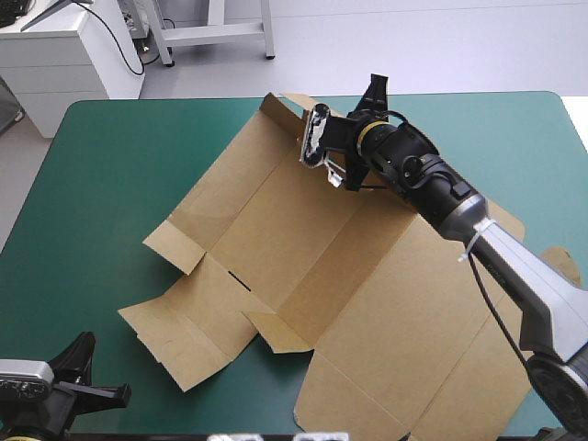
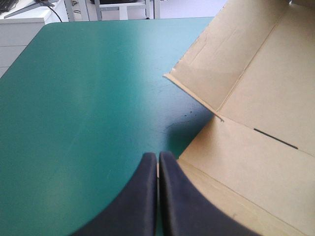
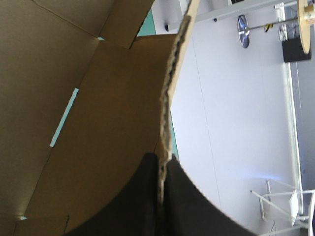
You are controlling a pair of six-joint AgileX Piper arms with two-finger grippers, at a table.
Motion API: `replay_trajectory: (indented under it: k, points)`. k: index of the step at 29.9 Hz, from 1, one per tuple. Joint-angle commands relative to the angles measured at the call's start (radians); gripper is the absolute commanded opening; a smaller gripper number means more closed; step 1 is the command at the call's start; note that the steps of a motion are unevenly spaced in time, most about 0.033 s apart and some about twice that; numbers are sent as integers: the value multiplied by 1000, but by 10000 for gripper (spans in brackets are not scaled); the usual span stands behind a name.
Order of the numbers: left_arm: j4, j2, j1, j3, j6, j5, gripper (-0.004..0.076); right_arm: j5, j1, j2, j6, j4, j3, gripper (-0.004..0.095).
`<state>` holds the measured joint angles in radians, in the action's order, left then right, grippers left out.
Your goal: Fold the box
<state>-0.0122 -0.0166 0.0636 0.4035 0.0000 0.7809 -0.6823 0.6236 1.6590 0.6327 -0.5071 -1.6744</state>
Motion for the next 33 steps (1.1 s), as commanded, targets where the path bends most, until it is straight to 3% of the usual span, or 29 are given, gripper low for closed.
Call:
replay_trajectory:
  k: [1, 10, 16, 23, 33]
  points:
    - [-2, -7, 5, 30, -6, -77, -8, 83, 56, -60, 61, -39, -35, -13]
    - [-2, -7, 5, 30, -6, -77, -8, 279, 185, -33, 148, -32, -35, -14]
    - [-2, -7, 5, 30, -6, -77, -8, 467, 194, 75, 191, -37, -35, -16]
    - [-2, -7, 5, 30, -6, -77, -8, 729, 193, 188, 195, -118, -35, -21]
    - [-2, -7, 5, 30, -6, -77, -8, 754, 117, 209, 138, -152, -35, -21]
